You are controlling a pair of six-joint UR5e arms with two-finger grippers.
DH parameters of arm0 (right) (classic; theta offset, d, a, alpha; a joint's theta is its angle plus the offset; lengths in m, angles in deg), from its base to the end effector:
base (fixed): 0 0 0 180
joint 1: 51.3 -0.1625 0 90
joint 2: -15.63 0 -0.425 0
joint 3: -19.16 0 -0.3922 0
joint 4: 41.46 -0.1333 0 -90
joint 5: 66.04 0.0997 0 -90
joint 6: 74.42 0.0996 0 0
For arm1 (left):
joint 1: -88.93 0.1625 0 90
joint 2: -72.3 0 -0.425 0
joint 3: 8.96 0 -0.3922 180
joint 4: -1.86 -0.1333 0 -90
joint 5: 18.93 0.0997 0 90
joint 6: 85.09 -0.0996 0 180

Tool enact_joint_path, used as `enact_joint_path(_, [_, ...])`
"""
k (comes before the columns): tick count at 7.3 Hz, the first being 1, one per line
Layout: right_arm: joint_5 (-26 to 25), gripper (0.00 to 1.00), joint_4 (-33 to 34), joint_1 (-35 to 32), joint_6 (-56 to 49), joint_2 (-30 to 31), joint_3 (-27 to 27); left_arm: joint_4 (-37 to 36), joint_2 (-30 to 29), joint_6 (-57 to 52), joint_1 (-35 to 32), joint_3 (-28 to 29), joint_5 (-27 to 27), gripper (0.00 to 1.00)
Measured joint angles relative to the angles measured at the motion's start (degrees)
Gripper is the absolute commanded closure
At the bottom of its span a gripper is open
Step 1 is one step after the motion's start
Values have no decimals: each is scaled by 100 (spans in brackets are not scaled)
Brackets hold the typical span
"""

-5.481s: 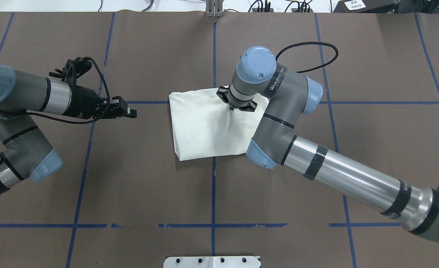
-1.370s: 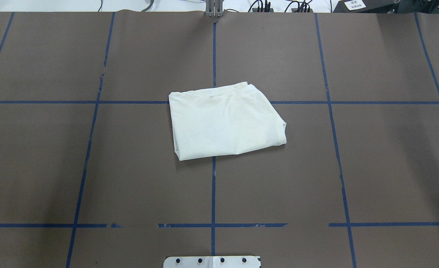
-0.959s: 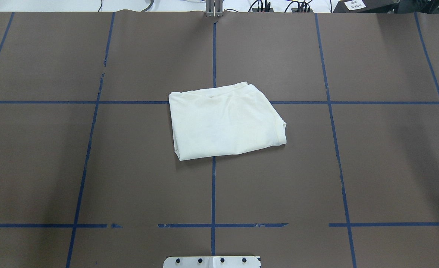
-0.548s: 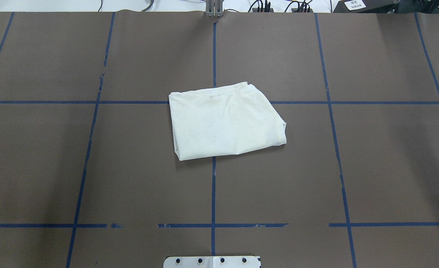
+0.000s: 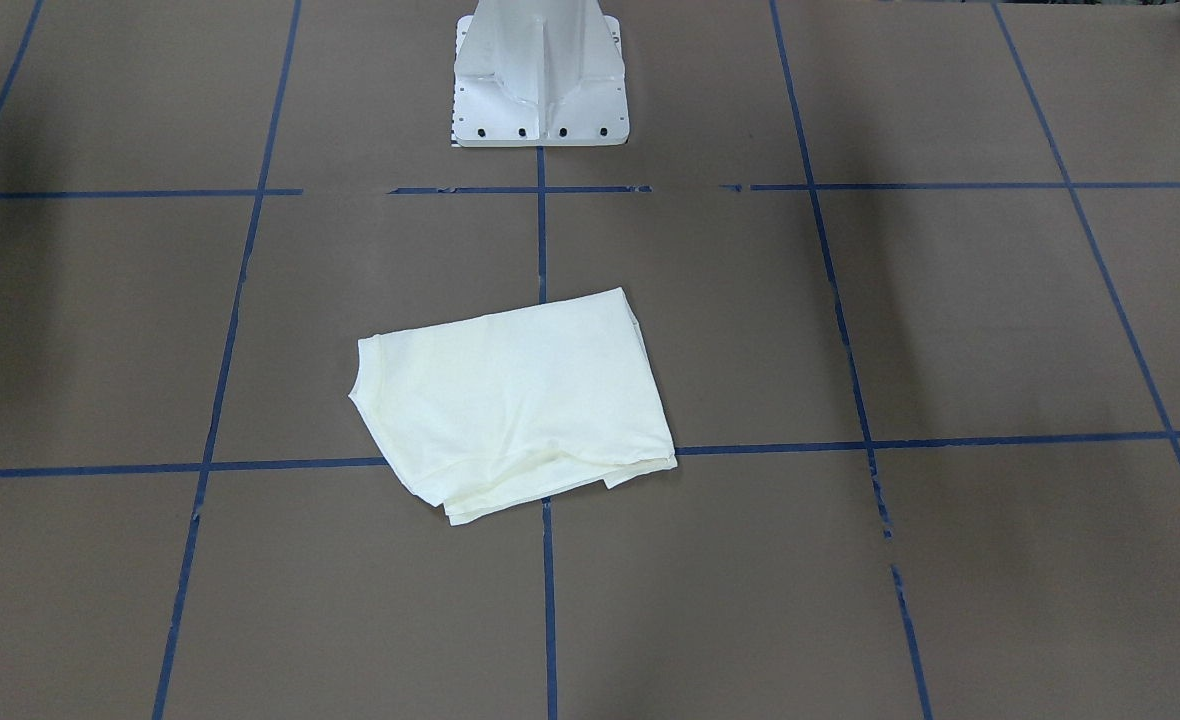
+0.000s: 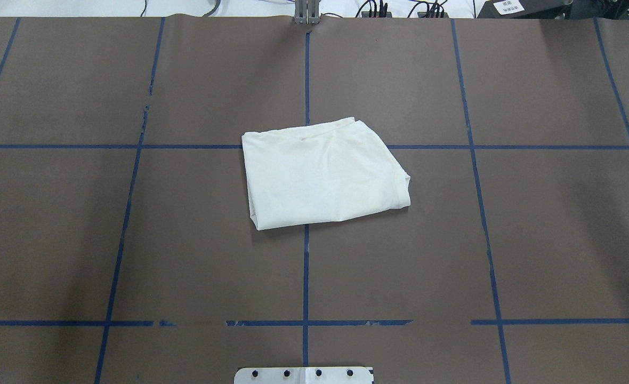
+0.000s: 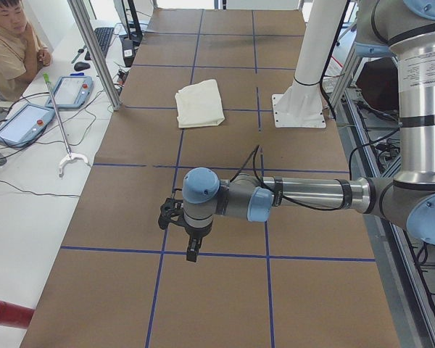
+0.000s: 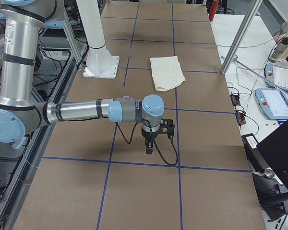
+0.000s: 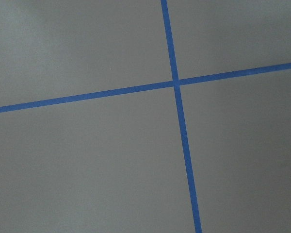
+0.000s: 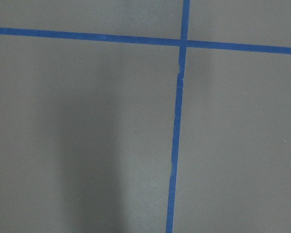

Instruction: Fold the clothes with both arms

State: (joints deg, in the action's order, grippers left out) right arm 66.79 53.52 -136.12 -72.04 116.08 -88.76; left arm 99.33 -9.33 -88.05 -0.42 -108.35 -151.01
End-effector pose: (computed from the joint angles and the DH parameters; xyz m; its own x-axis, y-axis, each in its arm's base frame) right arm 0.0279 -0.4188 0.5981 0.7308 -0.0542 0.6804 0.0599 0.9981 0.0152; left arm -0.0616 -0.4405 0.6344 0.7395 0.1583 -0.6543 -0.0495 0.9821 0.1817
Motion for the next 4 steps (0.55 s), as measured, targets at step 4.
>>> enact_joint_path(4, [-2,0,-5,0,0,-5,-6,-2,0,0,134,24,23,0])
